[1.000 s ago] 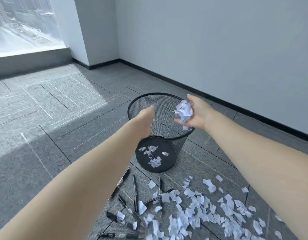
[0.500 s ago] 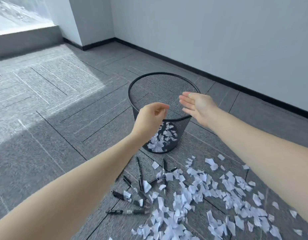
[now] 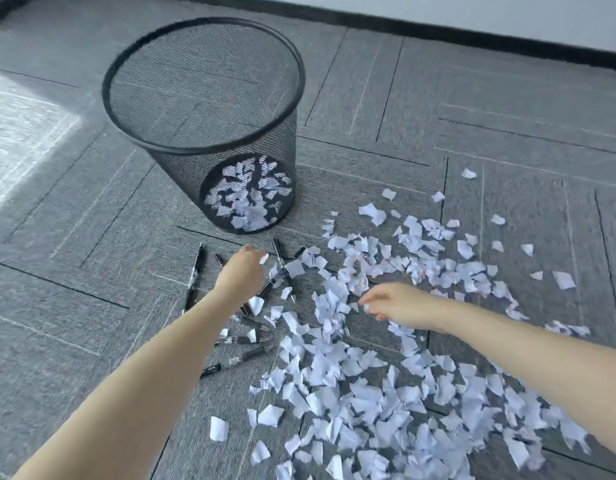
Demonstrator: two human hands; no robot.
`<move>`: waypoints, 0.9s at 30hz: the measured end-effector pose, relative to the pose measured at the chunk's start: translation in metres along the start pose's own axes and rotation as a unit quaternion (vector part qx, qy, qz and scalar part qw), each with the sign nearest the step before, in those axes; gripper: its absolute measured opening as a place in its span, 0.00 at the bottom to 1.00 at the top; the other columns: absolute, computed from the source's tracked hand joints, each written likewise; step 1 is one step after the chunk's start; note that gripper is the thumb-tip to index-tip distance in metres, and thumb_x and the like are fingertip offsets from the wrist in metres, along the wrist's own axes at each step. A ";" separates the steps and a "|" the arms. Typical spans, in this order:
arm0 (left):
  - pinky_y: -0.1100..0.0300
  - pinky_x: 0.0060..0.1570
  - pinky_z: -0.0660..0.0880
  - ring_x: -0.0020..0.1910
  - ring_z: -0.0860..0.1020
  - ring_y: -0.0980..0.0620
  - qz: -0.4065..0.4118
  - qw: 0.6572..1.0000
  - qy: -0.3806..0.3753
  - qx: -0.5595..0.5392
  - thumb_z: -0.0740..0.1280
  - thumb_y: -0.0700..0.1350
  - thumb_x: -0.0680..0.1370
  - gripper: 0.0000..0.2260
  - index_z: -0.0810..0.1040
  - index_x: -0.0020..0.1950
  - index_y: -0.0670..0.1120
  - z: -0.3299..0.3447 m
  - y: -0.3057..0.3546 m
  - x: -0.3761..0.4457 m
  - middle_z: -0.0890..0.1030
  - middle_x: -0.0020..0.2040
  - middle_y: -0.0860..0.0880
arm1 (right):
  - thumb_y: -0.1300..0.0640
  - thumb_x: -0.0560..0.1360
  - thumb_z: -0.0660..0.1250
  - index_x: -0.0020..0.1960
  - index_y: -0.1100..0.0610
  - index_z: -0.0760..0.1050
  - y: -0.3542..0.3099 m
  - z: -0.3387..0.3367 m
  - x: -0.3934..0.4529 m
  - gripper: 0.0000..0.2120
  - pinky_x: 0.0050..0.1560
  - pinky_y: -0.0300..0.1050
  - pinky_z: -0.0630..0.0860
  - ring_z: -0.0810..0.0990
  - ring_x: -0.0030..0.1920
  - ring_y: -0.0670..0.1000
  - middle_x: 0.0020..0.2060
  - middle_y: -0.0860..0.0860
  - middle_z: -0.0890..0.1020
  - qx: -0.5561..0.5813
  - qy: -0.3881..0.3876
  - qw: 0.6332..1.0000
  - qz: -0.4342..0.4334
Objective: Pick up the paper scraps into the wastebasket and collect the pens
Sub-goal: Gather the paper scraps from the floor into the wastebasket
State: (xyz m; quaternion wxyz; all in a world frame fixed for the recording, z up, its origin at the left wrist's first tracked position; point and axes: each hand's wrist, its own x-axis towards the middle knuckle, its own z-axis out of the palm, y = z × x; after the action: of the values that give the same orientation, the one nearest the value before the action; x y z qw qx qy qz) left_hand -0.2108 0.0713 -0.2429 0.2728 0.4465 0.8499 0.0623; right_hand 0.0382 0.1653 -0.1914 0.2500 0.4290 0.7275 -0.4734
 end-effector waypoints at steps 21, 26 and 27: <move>0.70 0.33 0.69 0.35 0.72 0.60 0.013 0.982 0.055 -0.182 0.62 0.35 0.76 0.14 0.73 0.61 0.44 0.054 -0.005 -0.033 0.75 0.57 0.45 | 0.55 0.80 0.54 0.63 0.53 0.71 0.034 0.074 -0.007 0.14 0.28 0.27 0.65 0.66 0.31 0.36 0.62 0.49 0.74 0.079 0.113 0.990 0.013; 0.61 0.41 0.77 0.44 0.77 0.50 -0.013 0.992 0.061 -0.108 0.59 0.34 0.77 0.21 0.65 0.69 0.45 0.069 -0.017 -0.049 0.64 0.68 0.43 | 0.56 0.79 0.56 0.63 0.53 0.71 0.020 0.085 0.010 0.13 0.38 0.39 0.73 0.75 0.36 0.43 0.63 0.49 0.73 0.050 0.134 0.990 -0.008; 0.57 0.44 0.79 0.48 0.77 0.47 -0.008 0.993 0.073 -0.090 0.57 0.32 0.76 0.21 0.65 0.69 0.44 0.072 -0.021 -0.050 0.64 0.69 0.42 | 0.57 0.79 0.56 0.63 0.53 0.70 0.017 0.088 0.013 0.14 0.40 0.42 0.75 0.77 0.39 0.46 0.63 0.50 0.71 0.037 0.149 0.988 -0.014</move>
State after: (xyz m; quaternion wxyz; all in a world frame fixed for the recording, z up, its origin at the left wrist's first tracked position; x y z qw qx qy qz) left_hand -0.1655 0.0092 -0.2905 0.2496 0.4074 0.8622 0.1687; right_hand 0.0429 0.0938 -0.2473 0.1158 0.4933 0.7446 -0.4346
